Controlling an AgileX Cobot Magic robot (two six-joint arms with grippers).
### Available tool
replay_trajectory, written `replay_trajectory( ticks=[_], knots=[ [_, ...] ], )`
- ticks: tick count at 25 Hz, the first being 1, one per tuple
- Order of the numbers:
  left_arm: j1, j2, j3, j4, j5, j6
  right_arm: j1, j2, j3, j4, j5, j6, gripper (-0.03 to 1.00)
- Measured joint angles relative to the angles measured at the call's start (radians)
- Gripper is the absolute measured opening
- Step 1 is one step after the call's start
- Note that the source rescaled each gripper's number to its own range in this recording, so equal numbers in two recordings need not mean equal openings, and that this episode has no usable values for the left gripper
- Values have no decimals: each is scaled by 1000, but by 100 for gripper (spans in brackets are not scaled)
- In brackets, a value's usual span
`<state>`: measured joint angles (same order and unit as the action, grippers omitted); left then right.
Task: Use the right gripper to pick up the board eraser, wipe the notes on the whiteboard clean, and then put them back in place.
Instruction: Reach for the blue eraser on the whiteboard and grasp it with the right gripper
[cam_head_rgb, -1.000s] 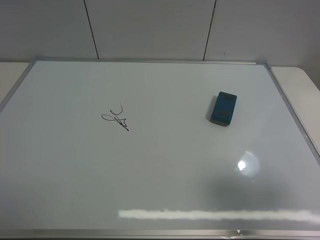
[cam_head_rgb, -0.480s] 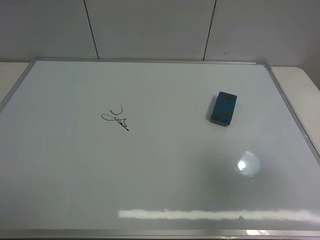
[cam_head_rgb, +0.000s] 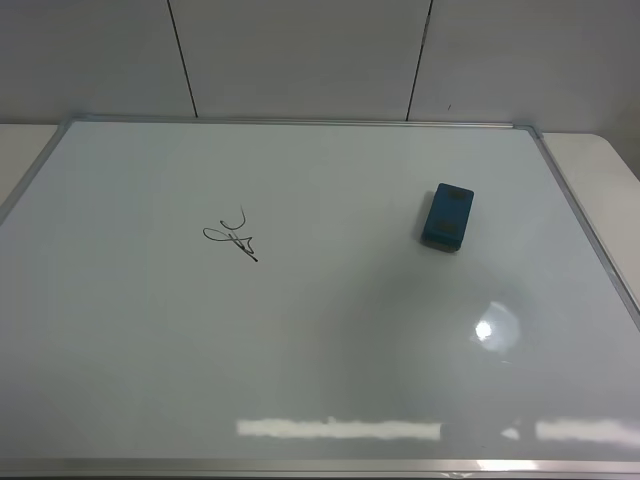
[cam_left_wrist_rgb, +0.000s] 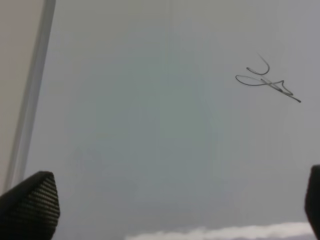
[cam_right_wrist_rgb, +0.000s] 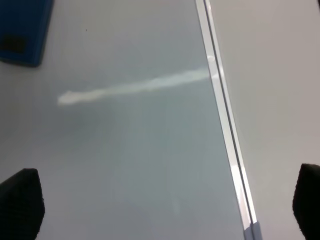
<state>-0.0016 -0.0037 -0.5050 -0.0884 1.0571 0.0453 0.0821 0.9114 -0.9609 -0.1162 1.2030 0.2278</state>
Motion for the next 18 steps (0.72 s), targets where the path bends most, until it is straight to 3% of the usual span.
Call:
replay_trajectory(
  ticks=[5,18],
  knots=[
    [0,0,0,0,0,0,0,125,-19,24,-40,22,100],
    [0,0,0,0,0,0,0,346,-22,23,-145,254,100]
  ],
)
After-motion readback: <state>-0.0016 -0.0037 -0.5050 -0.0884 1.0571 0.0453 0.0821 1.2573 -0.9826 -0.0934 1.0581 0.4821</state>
